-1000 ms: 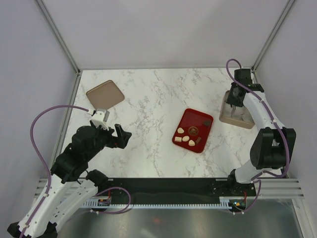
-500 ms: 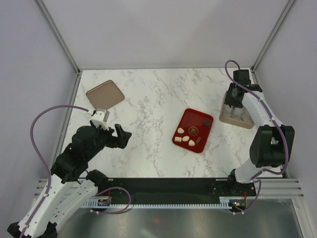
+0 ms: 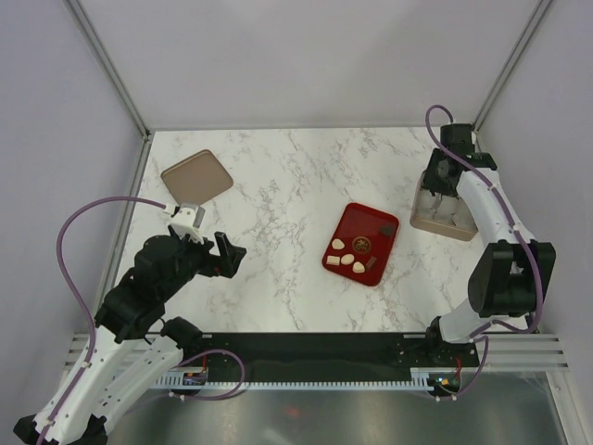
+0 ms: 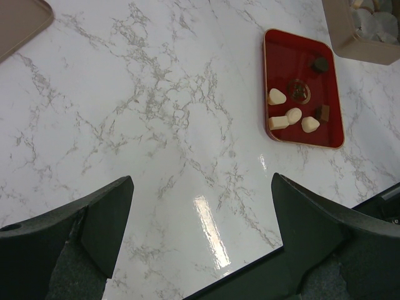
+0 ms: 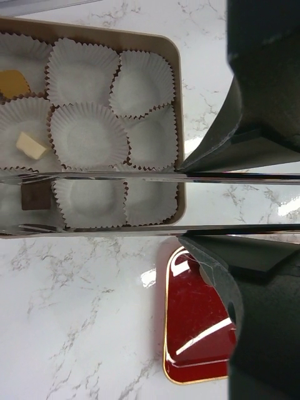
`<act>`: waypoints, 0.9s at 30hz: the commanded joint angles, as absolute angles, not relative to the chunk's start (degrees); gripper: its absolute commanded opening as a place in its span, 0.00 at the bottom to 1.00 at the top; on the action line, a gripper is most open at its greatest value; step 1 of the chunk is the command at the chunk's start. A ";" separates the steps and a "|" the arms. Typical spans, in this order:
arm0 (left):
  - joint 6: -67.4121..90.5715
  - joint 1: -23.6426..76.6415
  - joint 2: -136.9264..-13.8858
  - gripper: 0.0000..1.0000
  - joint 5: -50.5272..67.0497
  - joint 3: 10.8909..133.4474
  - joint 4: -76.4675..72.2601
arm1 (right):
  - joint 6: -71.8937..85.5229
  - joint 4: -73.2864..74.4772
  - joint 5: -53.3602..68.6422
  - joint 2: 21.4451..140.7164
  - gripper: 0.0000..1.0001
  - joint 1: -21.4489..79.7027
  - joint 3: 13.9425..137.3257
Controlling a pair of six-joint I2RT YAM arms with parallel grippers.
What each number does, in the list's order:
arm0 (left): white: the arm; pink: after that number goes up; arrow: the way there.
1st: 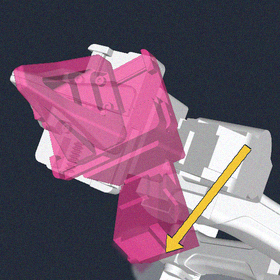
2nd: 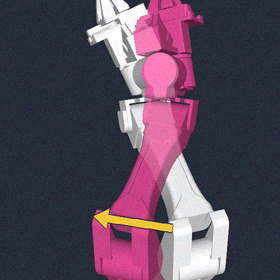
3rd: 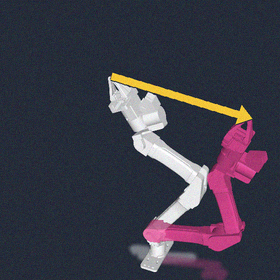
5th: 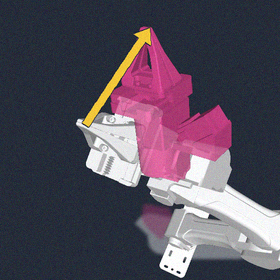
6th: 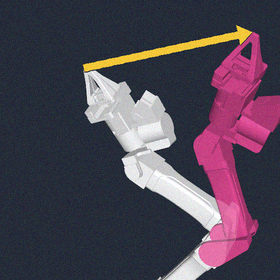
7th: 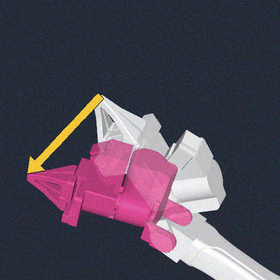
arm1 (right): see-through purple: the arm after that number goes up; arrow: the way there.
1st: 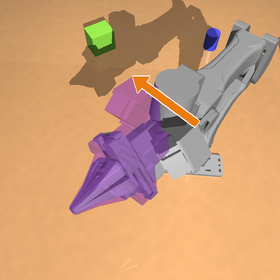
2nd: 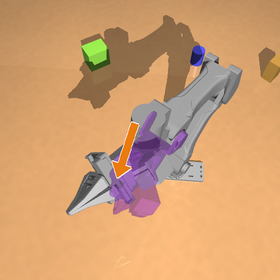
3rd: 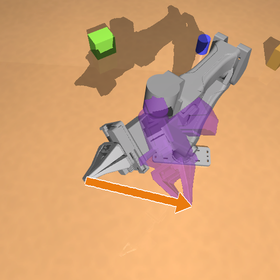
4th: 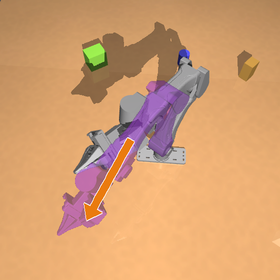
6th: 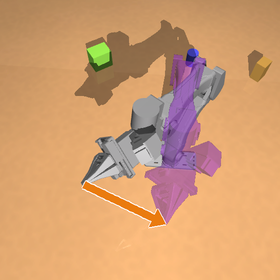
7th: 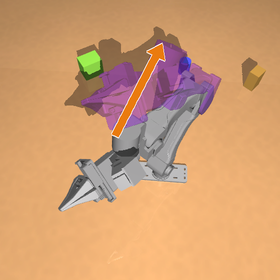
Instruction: Pack the chocolate
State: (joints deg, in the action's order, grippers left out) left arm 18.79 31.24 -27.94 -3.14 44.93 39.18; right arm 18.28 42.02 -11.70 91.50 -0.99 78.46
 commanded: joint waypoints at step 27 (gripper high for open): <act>20.30 31.46 -27.07 1.00 -3.96 44.82 38.41 | 20.92 50.36 -10.81 69.96 0.51 22.41 64.17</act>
State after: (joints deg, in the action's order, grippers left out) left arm 18.81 31.27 -27.68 -3.14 44.93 39.18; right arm 19.94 50.41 -10.35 71.96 22.17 65.65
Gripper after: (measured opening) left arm 0.993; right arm 0.510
